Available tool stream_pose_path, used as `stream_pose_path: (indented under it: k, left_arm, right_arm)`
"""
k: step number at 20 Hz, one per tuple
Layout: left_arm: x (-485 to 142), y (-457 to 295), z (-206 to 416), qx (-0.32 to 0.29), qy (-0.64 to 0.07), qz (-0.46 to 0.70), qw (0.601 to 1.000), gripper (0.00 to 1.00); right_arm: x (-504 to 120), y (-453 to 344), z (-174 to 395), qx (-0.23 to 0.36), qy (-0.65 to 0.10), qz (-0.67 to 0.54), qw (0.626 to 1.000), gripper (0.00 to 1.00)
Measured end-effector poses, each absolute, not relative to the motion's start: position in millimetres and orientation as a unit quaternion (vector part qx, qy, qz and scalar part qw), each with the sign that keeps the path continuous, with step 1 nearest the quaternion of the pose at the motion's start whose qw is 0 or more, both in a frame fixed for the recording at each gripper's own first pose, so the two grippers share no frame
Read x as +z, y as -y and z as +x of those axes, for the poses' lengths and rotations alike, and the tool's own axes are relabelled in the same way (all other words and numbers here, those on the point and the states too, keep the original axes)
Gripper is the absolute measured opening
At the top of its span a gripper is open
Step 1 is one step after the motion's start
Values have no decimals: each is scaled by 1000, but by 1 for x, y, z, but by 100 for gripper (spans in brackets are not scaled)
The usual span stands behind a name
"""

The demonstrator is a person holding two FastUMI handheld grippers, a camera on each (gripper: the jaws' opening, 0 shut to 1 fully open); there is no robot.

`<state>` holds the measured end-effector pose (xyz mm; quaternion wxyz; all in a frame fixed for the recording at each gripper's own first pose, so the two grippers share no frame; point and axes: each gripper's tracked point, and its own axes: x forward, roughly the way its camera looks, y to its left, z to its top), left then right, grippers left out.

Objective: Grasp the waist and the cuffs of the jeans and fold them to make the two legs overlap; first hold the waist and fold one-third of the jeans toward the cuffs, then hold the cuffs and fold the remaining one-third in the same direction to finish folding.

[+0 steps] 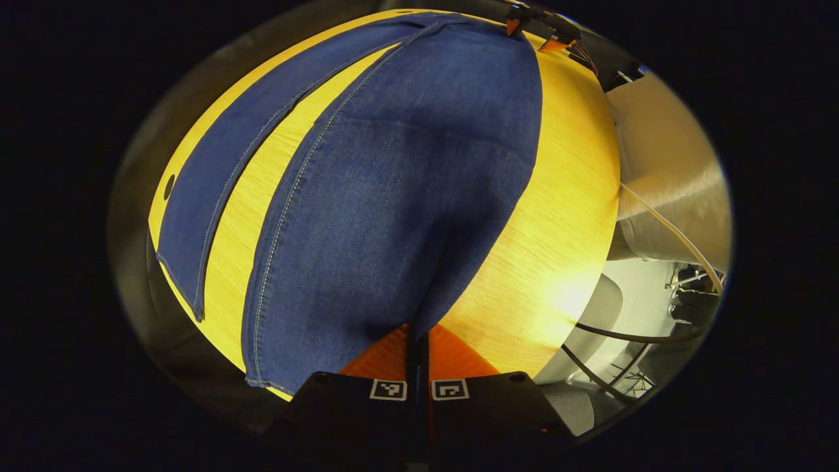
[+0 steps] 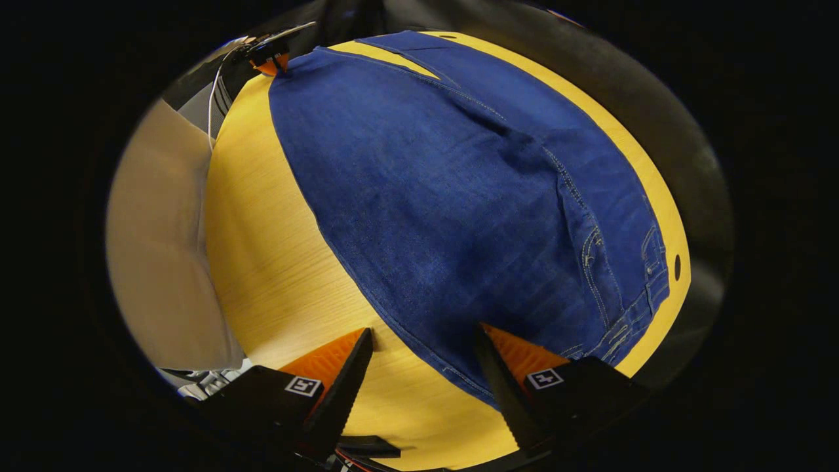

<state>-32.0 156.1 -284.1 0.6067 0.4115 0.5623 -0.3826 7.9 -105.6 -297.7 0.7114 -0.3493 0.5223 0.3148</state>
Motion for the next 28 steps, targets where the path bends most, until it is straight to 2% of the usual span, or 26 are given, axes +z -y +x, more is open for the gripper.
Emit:
stream_pose_path:
  k: [6,7,9,13,14,15,16,17,20,21,24,28]
  left_arm:
    - [-284,-156,-31,-384,-566,404,608,0]
    - [-285,-156,-31,-384,-564,402,610,0]
    - [-285,-155,-31,-381,-563,399,615,0]
    - [-283,-155,-30,-372,-572,394,616,0]
    - [-283,-155,-29,-371,-572,394,617,0]
    - [-284,-155,-29,-367,-572,392,619,0]
    - [-284,-156,-28,-364,-573,388,623,0]
    - [-283,-156,-28,-358,-575,381,629,0]
    - [-283,-156,-27,-333,-568,360,661,0]
    - [-283,-156,-27,-325,-561,357,672,0]
    - [-278,-157,-28,-278,-552,347,705,0]
    - [-239,-150,-9,-220,-511,338,759,0]
  right_arm:
    - [-295,107,10,284,-545,-341,711,96]
    - [-295,106,11,282,-547,-340,711,92]
    - [-292,101,17,284,-544,-343,711,78]
    - [-293,94,14,286,-526,-352,719,25]
    - [-292,94,13,283,-523,-351,724,22]
    - [-293,96,13,275,-526,-343,728,23]
    - [-293,97,15,260,-532,-329,735,20]
    - [-293,96,17,247,-536,-314,744,12]
    - [-295,99,17,207,-531,-289,769,12]
    - [-291,99,17,194,-523,-282,781,4]
    - [-284,99,17,152,-506,-266,807,3]
    - [-245,92,28,99,-459,-220,855,3]
